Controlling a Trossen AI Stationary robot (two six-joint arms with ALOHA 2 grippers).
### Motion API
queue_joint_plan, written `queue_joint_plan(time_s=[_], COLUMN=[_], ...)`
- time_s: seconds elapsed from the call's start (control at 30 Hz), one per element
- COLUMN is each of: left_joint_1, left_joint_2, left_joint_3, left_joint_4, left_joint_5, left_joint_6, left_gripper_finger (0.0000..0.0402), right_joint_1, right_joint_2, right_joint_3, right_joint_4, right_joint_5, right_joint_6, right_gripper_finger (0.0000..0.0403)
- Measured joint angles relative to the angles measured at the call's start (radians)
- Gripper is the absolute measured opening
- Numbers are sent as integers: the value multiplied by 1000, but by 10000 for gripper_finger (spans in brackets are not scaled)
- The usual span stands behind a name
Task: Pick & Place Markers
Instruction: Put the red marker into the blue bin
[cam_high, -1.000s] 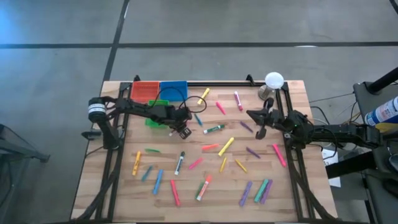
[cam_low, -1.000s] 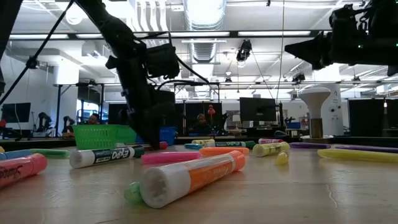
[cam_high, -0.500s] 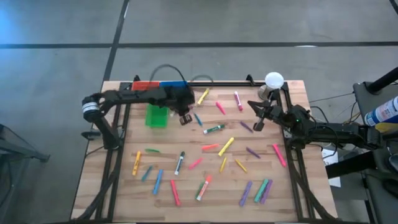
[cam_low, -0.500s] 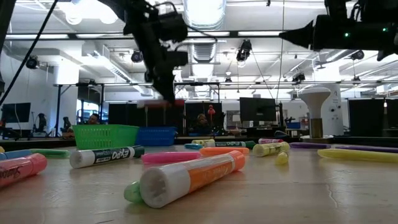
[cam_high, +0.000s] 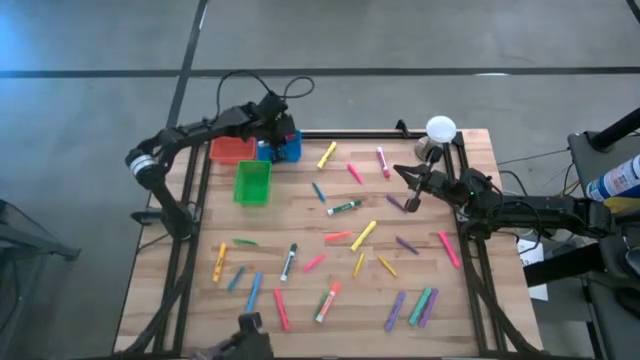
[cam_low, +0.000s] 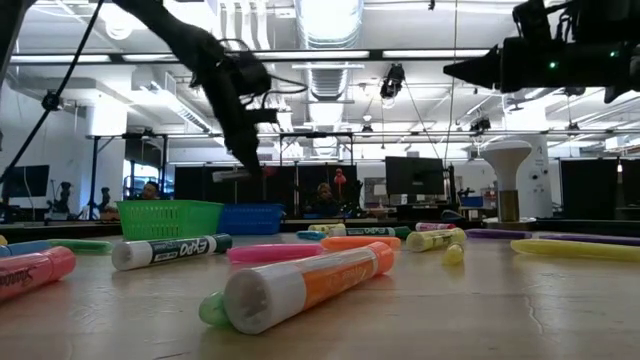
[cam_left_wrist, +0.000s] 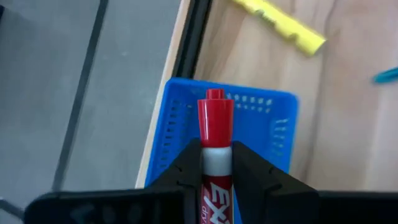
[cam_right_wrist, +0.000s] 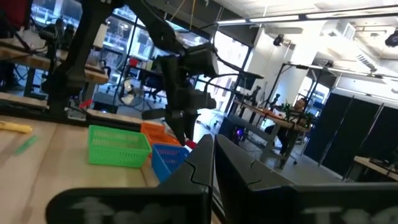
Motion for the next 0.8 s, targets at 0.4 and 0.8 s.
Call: queue_joint_plan(time_s=[0.4,0.8], left_joint_1=[49,46], left_joint_2=[1,1], left_joint_3=[-141,-184], left_joint_4=[222,307], left_joint_5=[42,103], left_joint_6=[32,-31], left_gripper_finger=[54,54], right_joint_1=[0,0], right_joint_2=[2,17], right_joint_3=[0,15], right_joint_4=[37,45], right_joint_5=[0,-3], right_joint_6=[-28,-47], right_gripper_finger=[8,8])
